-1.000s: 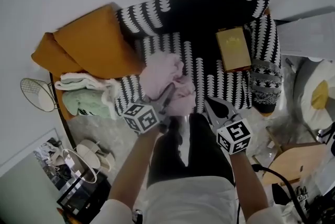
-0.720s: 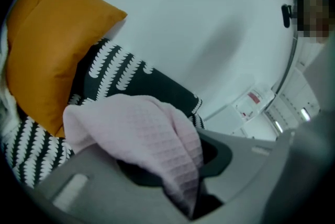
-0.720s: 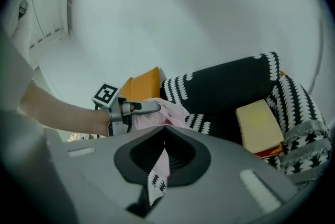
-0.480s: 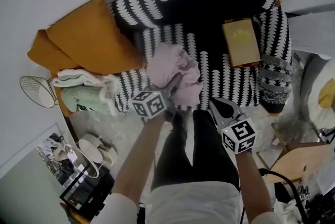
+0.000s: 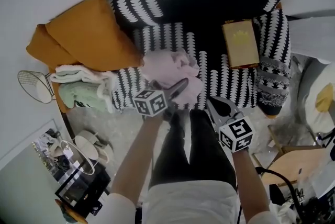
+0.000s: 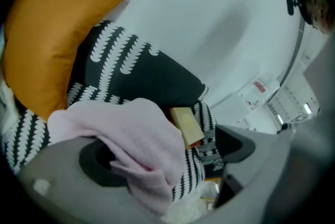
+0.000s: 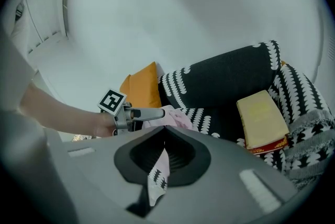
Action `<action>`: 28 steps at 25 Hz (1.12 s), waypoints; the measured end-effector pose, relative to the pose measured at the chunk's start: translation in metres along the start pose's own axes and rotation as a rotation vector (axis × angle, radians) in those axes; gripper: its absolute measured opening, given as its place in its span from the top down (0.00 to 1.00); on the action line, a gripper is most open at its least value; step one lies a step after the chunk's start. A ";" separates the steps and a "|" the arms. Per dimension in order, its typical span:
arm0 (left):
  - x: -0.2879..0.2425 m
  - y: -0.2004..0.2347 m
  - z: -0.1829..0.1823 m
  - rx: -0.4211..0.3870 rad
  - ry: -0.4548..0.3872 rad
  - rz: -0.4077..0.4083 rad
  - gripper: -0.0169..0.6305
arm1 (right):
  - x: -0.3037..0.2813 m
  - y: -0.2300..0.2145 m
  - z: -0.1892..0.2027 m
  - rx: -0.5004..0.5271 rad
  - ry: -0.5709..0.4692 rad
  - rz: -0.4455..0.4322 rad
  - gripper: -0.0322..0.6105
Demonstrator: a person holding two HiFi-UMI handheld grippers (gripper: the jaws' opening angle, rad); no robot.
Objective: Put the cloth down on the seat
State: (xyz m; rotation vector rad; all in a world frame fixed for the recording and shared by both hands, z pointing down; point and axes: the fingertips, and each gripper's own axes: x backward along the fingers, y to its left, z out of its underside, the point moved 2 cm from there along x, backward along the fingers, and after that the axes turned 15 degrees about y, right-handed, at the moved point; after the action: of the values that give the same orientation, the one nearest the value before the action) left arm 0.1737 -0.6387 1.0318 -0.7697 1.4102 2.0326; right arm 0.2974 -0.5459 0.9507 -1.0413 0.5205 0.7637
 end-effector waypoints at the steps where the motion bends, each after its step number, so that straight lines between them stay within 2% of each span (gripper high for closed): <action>1: 0.001 0.001 0.004 0.007 0.012 -0.006 0.18 | 0.001 0.001 -0.001 0.002 -0.001 -0.001 0.94; 6: 0.017 0.001 0.015 0.028 0.041 -0.028 0.15 | 0.012 0.006 -0.014 0.010 -0.018 -0.001 0.94; 10: 0.040 -0.012 0.006 -0.006 0.013 -0.050 0.16 | 0.026 0.015 -0.026 0.031 -0.027 0.000 0.94; 16: 0.081 -0.047 -0.018 -0.057 -0.036 -0.017 0.17 | 0.051 0.046 -0.043 0.085 -0.026 0.031 0.94; 19: 0.111 -0.059 -0.017 -0.062 -0.042 -0.008 0.24 | 0.066 0.068 -0.040 0.090 -0.016 0.043 0.94; 22: 0.133 -0.072 -0.020 -0.070 -0.049 0.021 0.42 | 0.082 0.081 -0.044 0.102 -0.025 0.070 0.94; 24: 0.151 -0.089 -0.021 -0.094 -0.062 0.044 0.48 | 0.096 0.093 -0.049 0.125 -0.039 0.094 0.94; 28: 0.204 -0.127 0.001 -0.161 -0.056 0.073 0.59 | 0.126 0.139 -0.047 0.160 -0.060 0.127 0.94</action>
State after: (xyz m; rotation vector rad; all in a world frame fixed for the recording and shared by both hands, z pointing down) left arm 0.1232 -0.5767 0.8052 -0.7309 1.2725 2.2277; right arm 0.2694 -0.5080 0.7628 -0.8402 0.5909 0.8489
